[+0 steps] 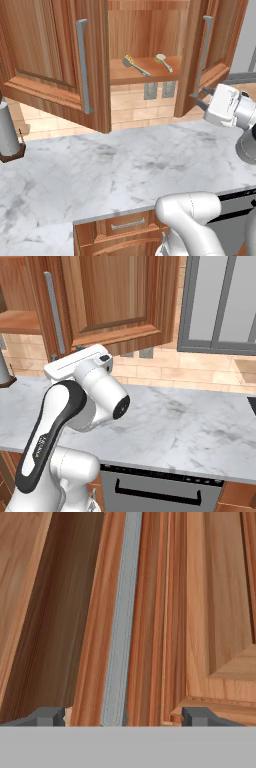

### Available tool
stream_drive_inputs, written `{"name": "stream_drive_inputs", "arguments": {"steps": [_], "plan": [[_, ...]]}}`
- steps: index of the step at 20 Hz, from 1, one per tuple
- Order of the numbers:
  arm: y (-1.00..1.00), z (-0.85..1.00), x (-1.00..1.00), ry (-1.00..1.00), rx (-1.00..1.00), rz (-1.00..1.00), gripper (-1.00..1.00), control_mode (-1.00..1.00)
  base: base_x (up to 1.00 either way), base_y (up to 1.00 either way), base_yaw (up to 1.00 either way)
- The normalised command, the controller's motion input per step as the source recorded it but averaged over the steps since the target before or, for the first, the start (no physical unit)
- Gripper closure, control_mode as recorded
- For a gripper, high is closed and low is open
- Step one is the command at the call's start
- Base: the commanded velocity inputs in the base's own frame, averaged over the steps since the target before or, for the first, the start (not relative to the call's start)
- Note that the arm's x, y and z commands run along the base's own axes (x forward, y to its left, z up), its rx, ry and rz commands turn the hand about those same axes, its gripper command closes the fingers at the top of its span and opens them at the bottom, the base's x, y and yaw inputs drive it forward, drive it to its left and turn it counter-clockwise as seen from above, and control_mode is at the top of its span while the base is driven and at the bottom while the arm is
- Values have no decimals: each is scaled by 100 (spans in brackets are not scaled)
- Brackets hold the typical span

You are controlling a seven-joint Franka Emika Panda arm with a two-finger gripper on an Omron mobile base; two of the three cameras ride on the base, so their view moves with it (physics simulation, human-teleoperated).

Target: Pick up the dish brush and dish brush from the sink, and place them back in the cabinet, and close the cabinet doors.

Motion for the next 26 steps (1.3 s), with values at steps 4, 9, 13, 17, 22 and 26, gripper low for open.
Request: {"name": "stream_drive_inputs", "arguments": {"steps": [4,9,13,17,22,26], "plan": [[12,-17,31,0,0,0,-100,-100,0,0,0],[10,-15,32,0,0,0,-100,-100,0,0,0],[7,-10,34,0,0,0,-100,-100,0,0,0],[7,-7,38,0,0,0,-100,-100,0,0,0],[11,-10,43,0,-1,-2,-100,-100,0,0,0],[11,-12,41,0,-2,-4,-100,-100,0,0,0]]}}
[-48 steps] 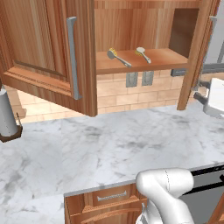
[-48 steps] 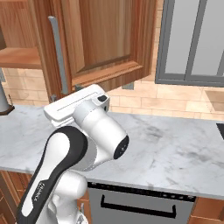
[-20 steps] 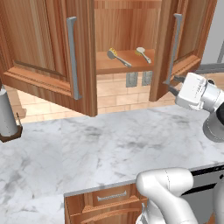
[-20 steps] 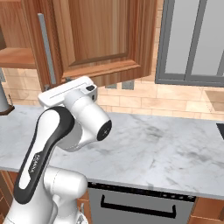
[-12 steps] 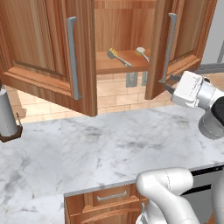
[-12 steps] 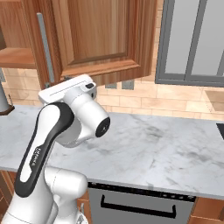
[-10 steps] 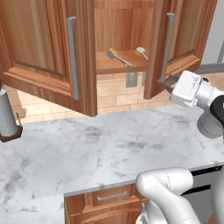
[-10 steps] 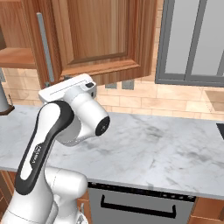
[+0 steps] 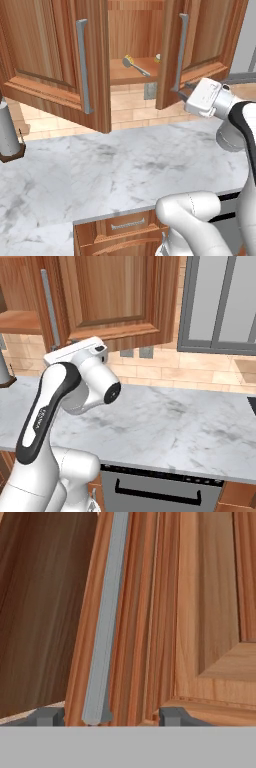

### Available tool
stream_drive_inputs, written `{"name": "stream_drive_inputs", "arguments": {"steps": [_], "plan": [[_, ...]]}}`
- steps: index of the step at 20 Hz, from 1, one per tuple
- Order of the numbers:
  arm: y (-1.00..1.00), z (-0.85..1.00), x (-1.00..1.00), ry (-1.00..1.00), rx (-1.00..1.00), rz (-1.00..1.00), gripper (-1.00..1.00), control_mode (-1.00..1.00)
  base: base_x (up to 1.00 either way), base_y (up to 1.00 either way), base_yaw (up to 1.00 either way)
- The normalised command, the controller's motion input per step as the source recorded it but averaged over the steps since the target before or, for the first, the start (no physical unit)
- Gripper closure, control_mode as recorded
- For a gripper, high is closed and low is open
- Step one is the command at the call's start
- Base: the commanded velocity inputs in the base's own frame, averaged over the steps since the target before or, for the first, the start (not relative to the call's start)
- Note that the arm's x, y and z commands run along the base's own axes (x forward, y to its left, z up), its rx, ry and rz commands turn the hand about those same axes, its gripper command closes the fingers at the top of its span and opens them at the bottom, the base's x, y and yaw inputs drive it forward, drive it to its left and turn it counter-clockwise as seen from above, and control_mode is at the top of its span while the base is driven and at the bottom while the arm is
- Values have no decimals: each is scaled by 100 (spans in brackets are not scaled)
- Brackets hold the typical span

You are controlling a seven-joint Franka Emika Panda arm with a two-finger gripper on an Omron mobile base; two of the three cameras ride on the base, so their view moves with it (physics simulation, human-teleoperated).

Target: Pick up the dish brush and dish brush from the sink, and place them back in the cabinet, and close the cabinet doors.

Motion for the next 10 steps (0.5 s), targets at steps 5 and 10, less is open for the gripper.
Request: {"name": "stream_drive_inputs", "arguments": {"steps": [5,10], "plan": [[12,-10,44,0,-4,-7,-100,-100,0,0,0],[6,-4,44,0,-6,-12,-100,-100,0,0,0]]}}
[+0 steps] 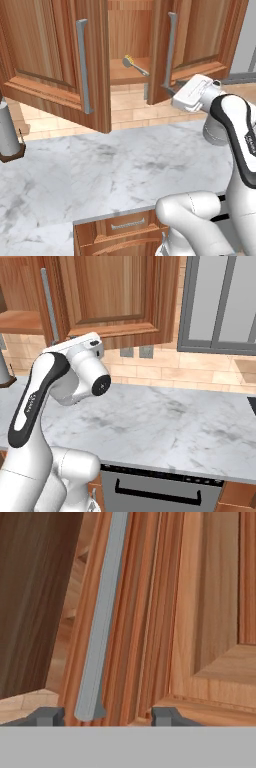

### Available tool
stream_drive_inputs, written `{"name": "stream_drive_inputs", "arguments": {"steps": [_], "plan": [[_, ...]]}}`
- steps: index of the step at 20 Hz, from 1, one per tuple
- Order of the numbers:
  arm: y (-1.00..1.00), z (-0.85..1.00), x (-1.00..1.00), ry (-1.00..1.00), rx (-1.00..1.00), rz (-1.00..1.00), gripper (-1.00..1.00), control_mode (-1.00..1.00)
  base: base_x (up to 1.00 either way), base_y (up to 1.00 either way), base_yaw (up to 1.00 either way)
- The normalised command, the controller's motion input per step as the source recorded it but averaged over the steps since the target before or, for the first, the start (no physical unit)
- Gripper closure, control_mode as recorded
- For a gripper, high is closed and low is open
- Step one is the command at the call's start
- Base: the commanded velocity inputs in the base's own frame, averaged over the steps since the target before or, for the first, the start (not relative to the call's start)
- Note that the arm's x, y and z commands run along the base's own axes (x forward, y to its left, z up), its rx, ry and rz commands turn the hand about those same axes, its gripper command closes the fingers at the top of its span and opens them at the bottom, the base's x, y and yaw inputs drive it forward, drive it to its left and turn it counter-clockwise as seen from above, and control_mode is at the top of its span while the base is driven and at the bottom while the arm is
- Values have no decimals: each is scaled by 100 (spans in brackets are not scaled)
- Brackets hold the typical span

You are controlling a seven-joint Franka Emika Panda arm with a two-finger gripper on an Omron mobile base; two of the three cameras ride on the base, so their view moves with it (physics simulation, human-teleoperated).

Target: Pick up the dish brush and dish brush from the sink, and place them back in the cabinet, and close the cabinet doors.

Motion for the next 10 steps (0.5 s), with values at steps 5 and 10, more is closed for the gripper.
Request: {"name": "stream_drive_inputs", "arguments": {"steps": [5,10], "plan": [[2,-4,40,0,-4,-12,-100,-100,0,0,0],[5,-8,36,0,-5,-10,-100,-100,0,0,0]]}}
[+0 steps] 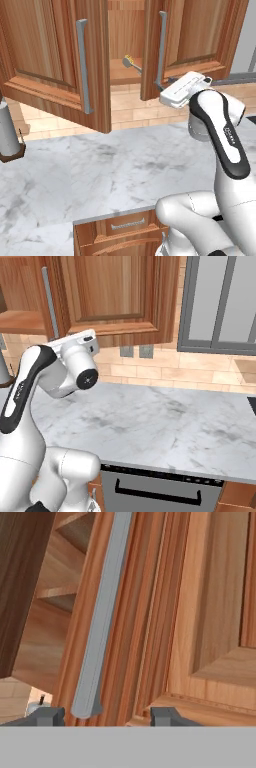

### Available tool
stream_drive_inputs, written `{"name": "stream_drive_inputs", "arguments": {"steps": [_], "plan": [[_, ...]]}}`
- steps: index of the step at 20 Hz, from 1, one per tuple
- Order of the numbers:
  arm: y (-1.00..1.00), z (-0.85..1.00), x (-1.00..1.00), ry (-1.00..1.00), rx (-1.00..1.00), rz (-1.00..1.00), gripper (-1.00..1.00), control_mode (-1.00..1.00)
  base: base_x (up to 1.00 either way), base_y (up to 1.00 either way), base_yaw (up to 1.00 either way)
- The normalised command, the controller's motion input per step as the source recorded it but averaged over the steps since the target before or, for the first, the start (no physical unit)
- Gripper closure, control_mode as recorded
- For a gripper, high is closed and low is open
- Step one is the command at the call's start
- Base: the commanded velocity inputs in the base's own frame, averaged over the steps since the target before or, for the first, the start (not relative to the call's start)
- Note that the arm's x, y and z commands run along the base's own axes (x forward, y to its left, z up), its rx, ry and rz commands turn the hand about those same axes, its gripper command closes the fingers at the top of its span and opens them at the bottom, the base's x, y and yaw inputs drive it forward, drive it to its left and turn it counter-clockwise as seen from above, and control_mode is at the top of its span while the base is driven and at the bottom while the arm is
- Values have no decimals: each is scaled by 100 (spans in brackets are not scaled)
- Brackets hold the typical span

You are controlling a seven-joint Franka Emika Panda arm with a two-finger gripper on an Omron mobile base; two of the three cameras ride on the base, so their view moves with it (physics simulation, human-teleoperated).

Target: Pick up the dish brush and dish brush from the sink, and place them back in the cabinet, and close the cabinet doors.

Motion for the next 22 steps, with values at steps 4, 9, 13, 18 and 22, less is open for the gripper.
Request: {"name": "stream_drive_inputs", "arguments": {"steps": [4,9,13,18,22], "plan": [[4,-5,34,0,-4,-10,-100,-100,0,0,0],[3,-3,31,0,-2,-10,-100,-100,0,0,0],[4,-5,32,0,-1,-9,-100,-100,0,0,0],[2,-2,27,0,0,-9,-100,-100,0,0,0],[0,0,17,0,0,-6,-100,-100,0,0,0]]}}
